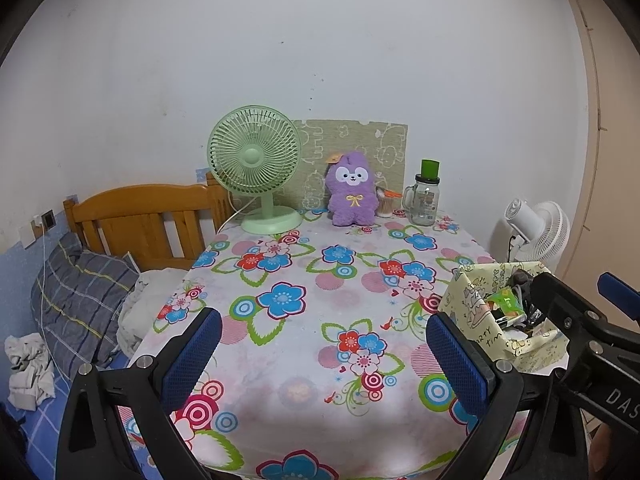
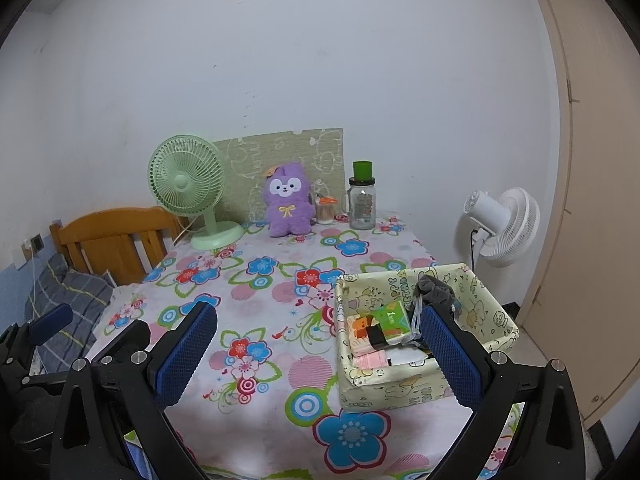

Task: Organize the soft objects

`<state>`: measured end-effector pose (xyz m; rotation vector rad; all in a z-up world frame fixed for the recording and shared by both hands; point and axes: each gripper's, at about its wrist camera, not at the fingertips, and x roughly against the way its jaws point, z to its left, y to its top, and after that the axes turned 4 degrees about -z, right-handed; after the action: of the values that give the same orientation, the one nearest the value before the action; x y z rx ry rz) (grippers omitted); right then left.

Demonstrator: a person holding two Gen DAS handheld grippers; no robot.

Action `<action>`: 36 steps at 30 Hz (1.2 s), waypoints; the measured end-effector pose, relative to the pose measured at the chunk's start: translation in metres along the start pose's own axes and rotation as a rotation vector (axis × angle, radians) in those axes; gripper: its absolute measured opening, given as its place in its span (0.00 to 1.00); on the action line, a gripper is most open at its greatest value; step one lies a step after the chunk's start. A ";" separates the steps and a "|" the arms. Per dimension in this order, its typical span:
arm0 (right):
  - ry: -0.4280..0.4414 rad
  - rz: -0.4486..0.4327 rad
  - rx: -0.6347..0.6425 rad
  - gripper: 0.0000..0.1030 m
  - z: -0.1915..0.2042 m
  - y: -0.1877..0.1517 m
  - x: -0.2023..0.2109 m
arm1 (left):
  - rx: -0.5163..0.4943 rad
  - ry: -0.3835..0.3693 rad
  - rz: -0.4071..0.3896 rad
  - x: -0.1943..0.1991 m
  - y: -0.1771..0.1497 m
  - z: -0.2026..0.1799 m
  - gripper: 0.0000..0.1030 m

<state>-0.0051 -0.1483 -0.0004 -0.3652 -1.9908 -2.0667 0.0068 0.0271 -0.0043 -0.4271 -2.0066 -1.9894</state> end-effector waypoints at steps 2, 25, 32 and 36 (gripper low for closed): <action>-0.003 -0.001 0.003 1.00 0.000 0.000 0.000 | -0.001 -0.001 0.002 0.000 0.000 0.000 1.00; -0.003 0.008 -0.002 1.00 -0.001 -0.001 -0.003 | -0.009 -0.006 0.005 -0.002 0.000 -0.004 1.00; -0.004 0.008 -0.002 1.00 -0.001 -0.001 -0.003 | -0.010 -0.005 0.005 -0.002 0.000 -0.004 1.00; -0.003 0.008 -0.003 1.00 -0.001 -0.001 -0.003 | -0.010 -0.009 0.006 -0.003 0.000 -0.005 1.00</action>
<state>-0.0025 -0.1497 -0.0022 -0.3764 -1.9844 -2.0655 0.0092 0.0216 -0.0056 -0.4449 -1.9995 -1.9976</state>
